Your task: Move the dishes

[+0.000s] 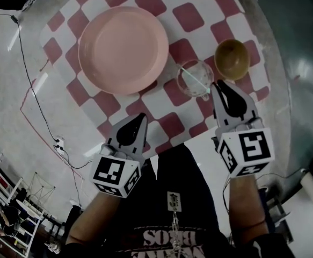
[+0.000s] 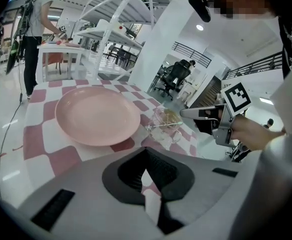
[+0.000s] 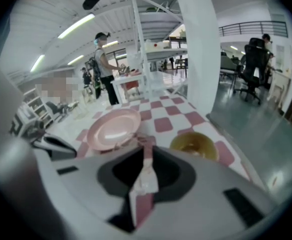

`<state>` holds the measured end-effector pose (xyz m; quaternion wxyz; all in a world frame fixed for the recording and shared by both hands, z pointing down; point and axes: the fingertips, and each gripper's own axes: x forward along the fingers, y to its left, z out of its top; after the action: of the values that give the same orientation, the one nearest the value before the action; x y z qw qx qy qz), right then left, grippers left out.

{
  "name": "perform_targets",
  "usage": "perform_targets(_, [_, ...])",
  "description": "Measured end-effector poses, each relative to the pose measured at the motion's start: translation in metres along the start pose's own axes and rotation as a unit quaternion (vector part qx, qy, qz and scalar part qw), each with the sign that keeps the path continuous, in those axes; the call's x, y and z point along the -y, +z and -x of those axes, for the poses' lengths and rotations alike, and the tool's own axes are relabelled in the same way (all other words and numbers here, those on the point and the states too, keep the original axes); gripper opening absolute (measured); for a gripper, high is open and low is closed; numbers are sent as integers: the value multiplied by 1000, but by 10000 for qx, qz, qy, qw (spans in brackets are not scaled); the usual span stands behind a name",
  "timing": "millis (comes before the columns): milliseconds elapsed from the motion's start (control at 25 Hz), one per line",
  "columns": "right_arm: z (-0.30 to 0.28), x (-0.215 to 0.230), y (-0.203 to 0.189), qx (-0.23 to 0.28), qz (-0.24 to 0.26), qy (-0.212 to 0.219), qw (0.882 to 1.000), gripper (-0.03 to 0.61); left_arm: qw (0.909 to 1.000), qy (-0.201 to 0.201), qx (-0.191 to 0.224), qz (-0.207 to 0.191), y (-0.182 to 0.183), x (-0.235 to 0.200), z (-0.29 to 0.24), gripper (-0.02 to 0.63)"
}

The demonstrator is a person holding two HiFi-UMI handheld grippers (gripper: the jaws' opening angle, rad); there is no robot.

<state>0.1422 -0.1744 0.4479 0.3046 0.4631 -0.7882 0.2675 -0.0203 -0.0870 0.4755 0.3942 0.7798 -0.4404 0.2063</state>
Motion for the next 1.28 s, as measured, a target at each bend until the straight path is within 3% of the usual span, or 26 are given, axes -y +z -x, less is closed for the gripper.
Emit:
perform_targets(160, [-8, 4, -13, -180, -190, -68, 9996, 98, 9998, 56, -157, -52, -10, -12, 5, 26])
perform_targets(360, [-22, 16, -8, -364, -105, -172, 9991, 107, 9999, 65, -89, -110, 2, -31, 4, 26])
perform_targets(1000, [-59, 14, -27, -1284, -447, -409, 9899, 100, 9998, 103, -155, 75, 13, -92, 15, 26])
perform_targets(1280, [-82, 18, -40, -1785, -133, -763, 9809, 98, 9995, 54, -240, 175, 9, -114, 18, 26])
